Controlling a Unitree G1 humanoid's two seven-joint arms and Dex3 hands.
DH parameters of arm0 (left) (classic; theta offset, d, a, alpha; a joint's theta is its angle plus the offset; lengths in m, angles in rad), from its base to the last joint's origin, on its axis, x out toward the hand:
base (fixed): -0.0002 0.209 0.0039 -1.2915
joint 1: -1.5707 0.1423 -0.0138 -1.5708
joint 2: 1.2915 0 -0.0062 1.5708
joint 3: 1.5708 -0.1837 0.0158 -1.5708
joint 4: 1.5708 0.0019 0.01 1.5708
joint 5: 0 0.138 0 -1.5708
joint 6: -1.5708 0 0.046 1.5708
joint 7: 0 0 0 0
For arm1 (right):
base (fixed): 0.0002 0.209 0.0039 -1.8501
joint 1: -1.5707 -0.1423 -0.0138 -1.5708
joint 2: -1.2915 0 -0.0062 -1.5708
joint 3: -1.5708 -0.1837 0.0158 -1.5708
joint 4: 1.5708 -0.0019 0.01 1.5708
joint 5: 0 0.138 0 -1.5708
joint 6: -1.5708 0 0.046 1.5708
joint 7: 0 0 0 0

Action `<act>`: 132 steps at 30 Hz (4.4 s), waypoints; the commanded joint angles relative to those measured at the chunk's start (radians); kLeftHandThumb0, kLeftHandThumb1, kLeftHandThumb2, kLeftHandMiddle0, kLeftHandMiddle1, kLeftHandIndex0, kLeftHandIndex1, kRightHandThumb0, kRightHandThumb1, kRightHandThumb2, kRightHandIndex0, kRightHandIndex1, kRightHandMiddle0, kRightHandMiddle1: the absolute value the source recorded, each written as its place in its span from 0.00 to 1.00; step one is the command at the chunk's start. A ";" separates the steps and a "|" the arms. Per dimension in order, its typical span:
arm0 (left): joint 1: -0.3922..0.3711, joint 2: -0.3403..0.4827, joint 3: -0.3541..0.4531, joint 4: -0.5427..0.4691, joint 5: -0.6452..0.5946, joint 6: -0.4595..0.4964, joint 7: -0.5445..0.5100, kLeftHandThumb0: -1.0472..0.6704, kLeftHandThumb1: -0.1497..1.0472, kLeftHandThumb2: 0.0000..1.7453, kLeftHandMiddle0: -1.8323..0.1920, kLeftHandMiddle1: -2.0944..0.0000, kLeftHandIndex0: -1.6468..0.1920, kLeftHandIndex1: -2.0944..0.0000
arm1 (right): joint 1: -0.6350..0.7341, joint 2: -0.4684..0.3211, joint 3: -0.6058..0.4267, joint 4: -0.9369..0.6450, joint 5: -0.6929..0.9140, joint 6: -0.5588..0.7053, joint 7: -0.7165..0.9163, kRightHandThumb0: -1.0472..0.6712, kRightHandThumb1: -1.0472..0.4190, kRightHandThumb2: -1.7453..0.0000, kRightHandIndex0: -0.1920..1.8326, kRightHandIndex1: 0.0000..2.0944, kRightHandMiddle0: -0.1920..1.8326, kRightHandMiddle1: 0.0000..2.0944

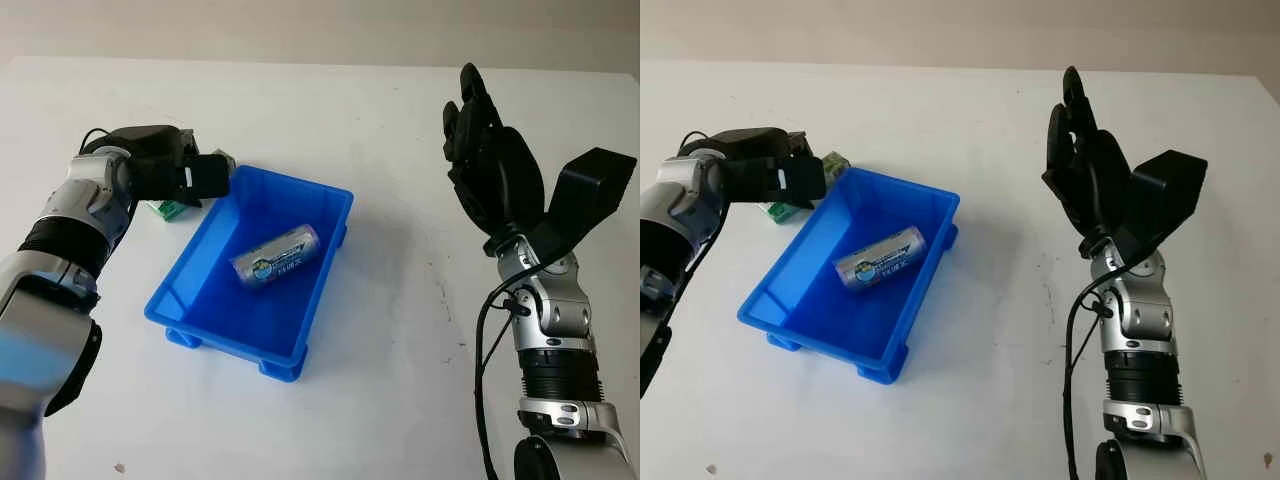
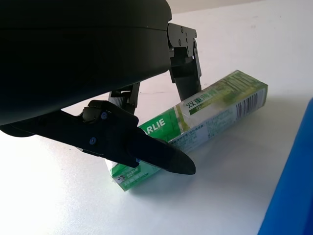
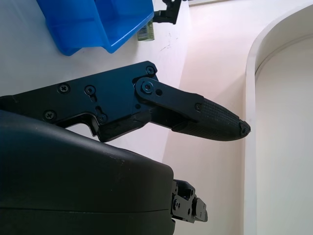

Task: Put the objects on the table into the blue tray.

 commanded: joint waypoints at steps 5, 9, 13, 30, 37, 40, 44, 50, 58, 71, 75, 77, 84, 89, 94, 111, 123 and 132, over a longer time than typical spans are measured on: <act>-0.050 0.035 0.065 -0.051 -0.038 0.037 0.002 0.40 1.00 0.10 0.75 0.13 0.78 0.18 | -0.006 -0.008 -0.008 -0.007 0.008 -0.001 0.004 0.19 0.00 0.58 0.00 0.00 0.00 0.00; -0.070 0.050 0.110 -0.068 -0.076 0.041 0.000 0.42 1.00 0.09 0.78 0.10 0.82 0.20 | -0.007 -0.009 -0.007 -0.008 0.008 -0.001 0.006 0.19 0.00 0.58 0.00 0.00 0.00 0.00; -0.103 0.075 0.135 -0.073 -0.091 0.026 0.009 0.41 1.00 0.09 0.79 0.09 0.83 0.17 | -0.006 -0.009 -0.008 -0.009 0.009 0.000 0.007 0.19 0.00 0.58 0.00 0.00 0.00 0.00; -0.038 0.147 0.267 -0.550 -0.262 0.105 -0.262 0.40 1.00 0.11 0.65 0.00 0.72 0.01 | -0.013 -0.007 -0.006 -0.006 0.009 0.006 0.001 0.18 0.00 0.59 0.00 0.00 0.00 0.00; 0.098 0.137 0.276 -0.861 -0.314 0.254 -0.420 0.40 1.00 0.08 0.59 0.00 0.69 0.06 | -0.023 -0.006 -0.003 0.009 0.007 0.001 0.007 0.18 0.00 0.59 0.00 0.00 0.00 0.00; 0.147 0.138 0.263 -0.963 -0.320 0.288 -0.466 0.39 1.00 0.08 0.62 0.00 0.69 0.06 | -0.023 -0.007 -0.001 0.004 0.003 0.002 0.005 0.18 0.00 0.59 0.00 0.00 0.00 0.00; 0.201 0.128 0.255 -1.077 -0.340 0.368 -0.532 0.38 1.00 0.11 0.66 0.00 0.73 0.03 | -0.022 -0.007 -0.002 -0.001 0.005 0.006 0.000 0.18 0.00 0.59 0.00 0.00 0.00 0.00; 0.262 0.137 0.189 -1.125 -0.300 0.371 -0.568 0.38 1.00 0.12 0.61 0.00 0.69 0.00 | -0.018 -0.010 -0.005 0.002 0.009 0.003 0.010 0.18 0.00 0.59 0.00 0.00 0.00 0.00; 0.326 0.130 0.161 -1.118 -0.274 0.361 -0.575 0.39 1.00 0.10 0.70 0.02 0.74 0.00 | -0.017 -0.007 -0.009 0.008 0.017 0.000 0.017 0.18 0.00 0.60 0.00 0.00 0.00 0.00; 0.347 0.140 0.123 -1.092 -0.178 0.258 -0.545 0.32 1.00 0.13 0.67 0.06 0.84 0.11 | -0.006 -0.009 -0.009 -0.003 0.017 -0.003 0.014 0.19 0.00 0.59 0.00 0.00 0.00 0.00; 0.341 0.147 0.122 -1.111 -0.142 0.228 -0.564 0.24 1.00 0.17 0.86 0.64 0.96 0.63 | -0.007 -0.008 -0.009 0.000 0.019 -0.004 0.017 0.19 0.00 0.59 0.00 0.00 0.00 0.00; 0.336 0.144 0.130 -1.123 -0.134 0.233 -0.574 0.21 1.00 0.20 0.86 0.88 0.94 0.81 | -0.007 -0.006 -0.010 0.001 0.019 -0.006 0.017 0.19 0.00 0.58 0.00 0.00 0.00 0.00; 0.315 0.109 0.175 -1.219 -0.127 0.344 -0.568 0.19 1.00 0.23 0.90 0.98 0.97 0.92 | -0.006 -0.001 -0.009 0.000 0.018 -0.005 0.012 0.19 0.00 0.59 0.00 0.00 0.00 0.00; 0.337 0.073 0.264 -1.264 -0.227 0.349 -0.513 0.20 1.00 0.23 0.92 0.98 0.96 0.93 | -0.005 0.000 -0.003 -0.001 0.012 -0.006 0.005 0.19 0.00 0.58 0.00 0.00 0.00 0.00; 0.347 0.025 0.346 -1.335 -0.293 0.423 -0.446 0.18 1.00 0.23 0.86 0.96 0.89 0.92 | -0.001 0.004 0.000 -0.009 0.011 -0.006 -0.003 0.19 0.00 0.59 0.00 0.00 0.00 0.00; 0.491 -0.095 0.812 -1.141 -0.747 0.326 -0.100 0.19 1.00 0.32 0.97 0.99 0.98 0.98 | -0.011 0.013 0.011 0.015 0.005 -0.031 -0.003 0.18 0.00 0.59 0.00 0.00 0.00 0.00; 0.601 -0.115 0.781 -0.829 -0.773 0.199 -0.044 0.18 1.00 0.35 0.99 0.98 0.98 0.98 | -0.025 0.015 0.016 0.029 -0.007 -0.048 -0.003 0.17 0.00 0.59 0.00 0.00 0.00 0.00; 0.609 -0.186 0.752 -0.755 -0.827 0.099 -0.031 0.13 1.00 0.37 0.98 0.97 0.99 0.98 | -0.027 0.024 0.022 0.051 -0.026 -0.060 -0.019 0.18 0.00 0.58 0.00 0.00 0.00 0.00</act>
